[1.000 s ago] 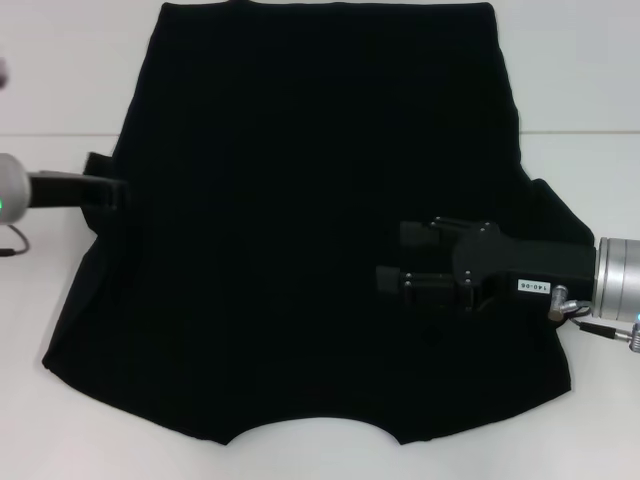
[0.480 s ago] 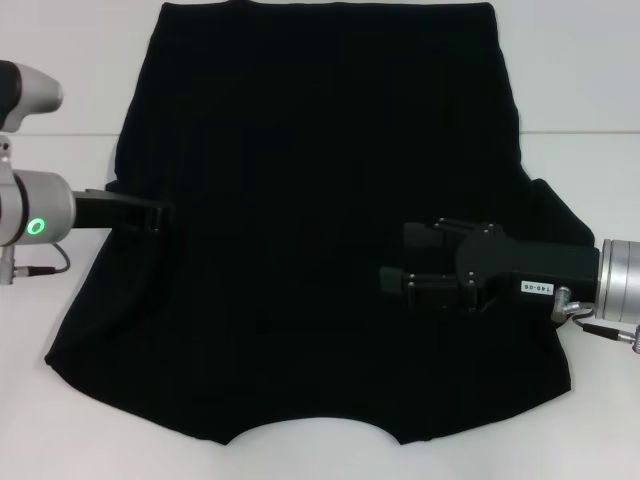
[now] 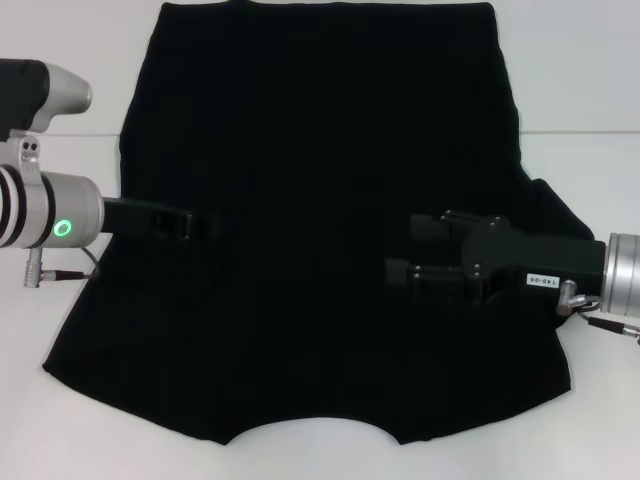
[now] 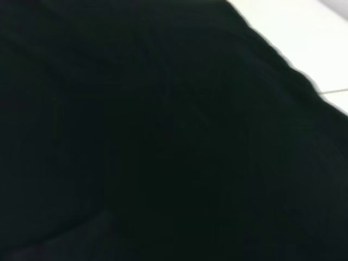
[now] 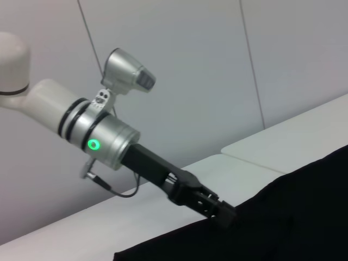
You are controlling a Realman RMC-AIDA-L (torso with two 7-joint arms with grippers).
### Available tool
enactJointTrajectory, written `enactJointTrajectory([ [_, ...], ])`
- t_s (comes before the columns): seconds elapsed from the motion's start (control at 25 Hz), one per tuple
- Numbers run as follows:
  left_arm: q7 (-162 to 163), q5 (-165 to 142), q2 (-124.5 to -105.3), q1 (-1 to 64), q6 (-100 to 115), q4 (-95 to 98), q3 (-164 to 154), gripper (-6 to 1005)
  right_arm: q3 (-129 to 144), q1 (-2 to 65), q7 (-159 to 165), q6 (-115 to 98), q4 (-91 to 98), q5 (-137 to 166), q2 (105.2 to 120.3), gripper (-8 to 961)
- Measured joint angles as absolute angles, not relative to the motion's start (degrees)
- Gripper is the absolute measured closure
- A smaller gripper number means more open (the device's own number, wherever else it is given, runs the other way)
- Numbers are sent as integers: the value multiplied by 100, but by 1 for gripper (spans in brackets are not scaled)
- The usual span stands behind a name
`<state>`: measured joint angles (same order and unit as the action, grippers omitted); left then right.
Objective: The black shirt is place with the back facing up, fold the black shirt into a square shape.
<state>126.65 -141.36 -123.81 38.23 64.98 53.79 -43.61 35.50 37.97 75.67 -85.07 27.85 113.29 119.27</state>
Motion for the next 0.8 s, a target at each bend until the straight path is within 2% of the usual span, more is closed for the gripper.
enactJointTrajectory([
  [0.04, 12663, -14049, -12370, 3823, 6660, 5412, -4360, 764, 3550, 3797, 7567, -8507, 2785, 11329, 11927, 70],
  [0.28, 12383, -13065, -12215, 3708, 7793, 5417, -4295, 629, 3316, 3783, 7751, -8507, 2800, 11329, 11776, 71],
  [0.48, 11032, -11650, -12156, 3481, 8815, 5028, -4291, 516, 3245, 3764, 8867, -8309, 2810, 11394, 11418, 71],
  [0.68, 9292, -10911, -12216, 3386, 9358, 4312, -4320, 273, 3291, 3756, 10459, -7953, 2941, 11937, 11007, 70],
  [0.8, 8642, -10913, -12287, 3385, 9332, 3999, -4355, 167, 3279, 3694, 11121, -7881, 3235, 12354, 10916, 70],
])
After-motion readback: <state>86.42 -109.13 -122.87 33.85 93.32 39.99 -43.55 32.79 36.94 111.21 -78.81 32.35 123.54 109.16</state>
